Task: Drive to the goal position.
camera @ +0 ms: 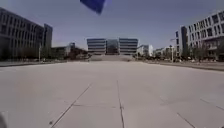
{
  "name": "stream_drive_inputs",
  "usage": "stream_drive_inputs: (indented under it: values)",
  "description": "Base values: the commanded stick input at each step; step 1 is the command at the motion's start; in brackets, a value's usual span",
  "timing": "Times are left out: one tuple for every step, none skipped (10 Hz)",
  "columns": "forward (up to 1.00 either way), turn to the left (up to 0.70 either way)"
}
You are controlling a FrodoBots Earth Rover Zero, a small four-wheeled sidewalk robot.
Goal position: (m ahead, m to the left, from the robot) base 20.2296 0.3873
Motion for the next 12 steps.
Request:
stream_drive_inputs:
  values:
    - [1.00,0.00]
    - [1.00,0.00]
    - [1.00,0.00]
    - [1.00,0.00]
    - [1.00,0.00]
    - [1.00,0.00]
    - [1.00,0.00]
    - [1.00,0.00]
    - [1.00,0.00]
    - [1.00,0.00]
    - [1.00,0.00]
    - [1.00,0.00]
